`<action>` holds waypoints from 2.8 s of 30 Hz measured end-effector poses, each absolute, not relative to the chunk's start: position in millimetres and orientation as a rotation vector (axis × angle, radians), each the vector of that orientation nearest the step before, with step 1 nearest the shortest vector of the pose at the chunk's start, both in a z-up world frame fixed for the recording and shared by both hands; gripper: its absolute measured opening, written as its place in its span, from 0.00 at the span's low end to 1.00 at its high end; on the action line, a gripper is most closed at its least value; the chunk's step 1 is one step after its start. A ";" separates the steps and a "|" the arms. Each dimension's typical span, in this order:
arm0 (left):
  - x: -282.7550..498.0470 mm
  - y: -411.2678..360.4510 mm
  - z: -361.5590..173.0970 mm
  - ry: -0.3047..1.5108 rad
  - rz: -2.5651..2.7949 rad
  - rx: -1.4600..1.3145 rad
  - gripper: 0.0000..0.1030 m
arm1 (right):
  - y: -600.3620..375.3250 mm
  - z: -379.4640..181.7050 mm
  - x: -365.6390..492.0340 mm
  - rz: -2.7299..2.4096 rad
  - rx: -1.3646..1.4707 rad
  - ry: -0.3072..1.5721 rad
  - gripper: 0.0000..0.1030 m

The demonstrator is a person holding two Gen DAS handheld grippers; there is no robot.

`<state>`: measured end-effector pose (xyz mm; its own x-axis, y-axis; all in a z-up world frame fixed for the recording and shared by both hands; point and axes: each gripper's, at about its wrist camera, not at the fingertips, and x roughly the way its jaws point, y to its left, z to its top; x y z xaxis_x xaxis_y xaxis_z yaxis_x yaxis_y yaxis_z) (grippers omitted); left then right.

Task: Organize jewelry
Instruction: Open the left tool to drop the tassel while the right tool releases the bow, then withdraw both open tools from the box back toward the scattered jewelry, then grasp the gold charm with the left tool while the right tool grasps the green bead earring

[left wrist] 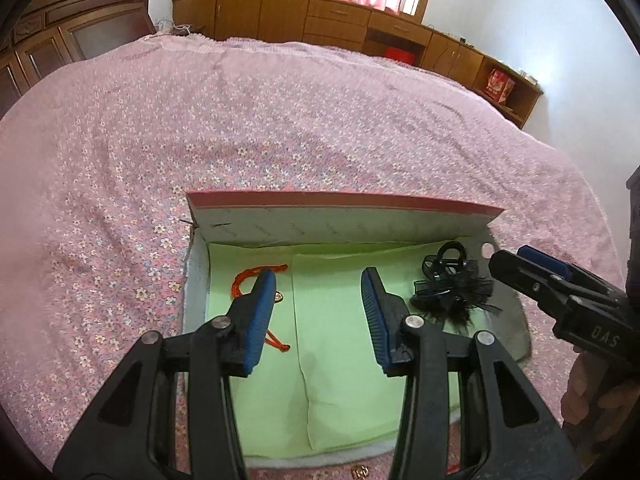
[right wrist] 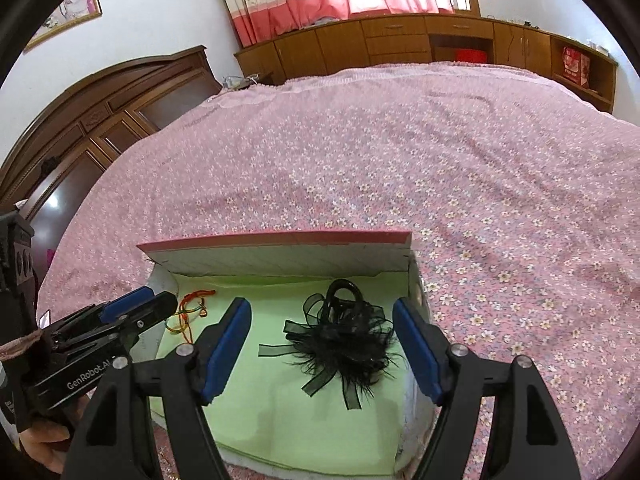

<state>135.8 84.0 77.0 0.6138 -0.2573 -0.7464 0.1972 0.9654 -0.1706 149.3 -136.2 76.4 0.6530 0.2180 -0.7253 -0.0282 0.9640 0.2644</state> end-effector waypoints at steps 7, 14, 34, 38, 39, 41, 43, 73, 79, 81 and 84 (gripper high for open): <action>114.4 88.9 92.6 0.836 -0.264 -0.061 0.35 | -137.4 91.4 124.3 0.156 0.233 0.811 0.73; 88.4 91.6 103.9 0.815 -0.270 -0.041 0.35 | -141.2 106.2 92.1 0.166 0.247 0.772 0.75; 27.4 97.8 87.1 0.851 -0.296 -0.053 0.36 | -146.2 97.4 15.6 0.155 0.276 0.780 0.76; 21.3 95.6 78.4 0.873 -0.302 -0.055 0.36 | -145.8 88.6 6.6 0.137 0.266 0.793 0.76; 20.2 95.0 76.0 0.877 -0.303 -0.054 0.36 | -146.0 86.1 4.7 0.134 0.265 0.798 0.76; 18.0 93.3 71.2 0.886 -0.306 -0.053 0.36 | -146.7 80.2 1.2 0.128 0.266 0.811 0.76; 16.5 91.4 66.9 0.893 -0.307 -0.051 0.36 | -147.3 74.8 -2.1 0.123 0.266 0.821 0.76; 13.2 61.3 5.8 0.969 -0.338 0.032 0.32 | -167.3 25.4 -16.7 0.067 0.316 0.906 0.73; 14.8 52.8 -2.1 0.973 -0.341 0.071 0.23 | -172.2 20.0 -17.1 0.064 0.335 0.918 0.72; 15.6 51.9 -3.8 0.971 -0.340 0.075 0.21 | -173.7 19.3 -17.2 0.063 0.338 0.919 0.72; 16.6 50.3 -5.0 0.968 -0.340 0.075 0.17 | -175.3 18.3 -17.2 0.062 0.343 0.919 0.72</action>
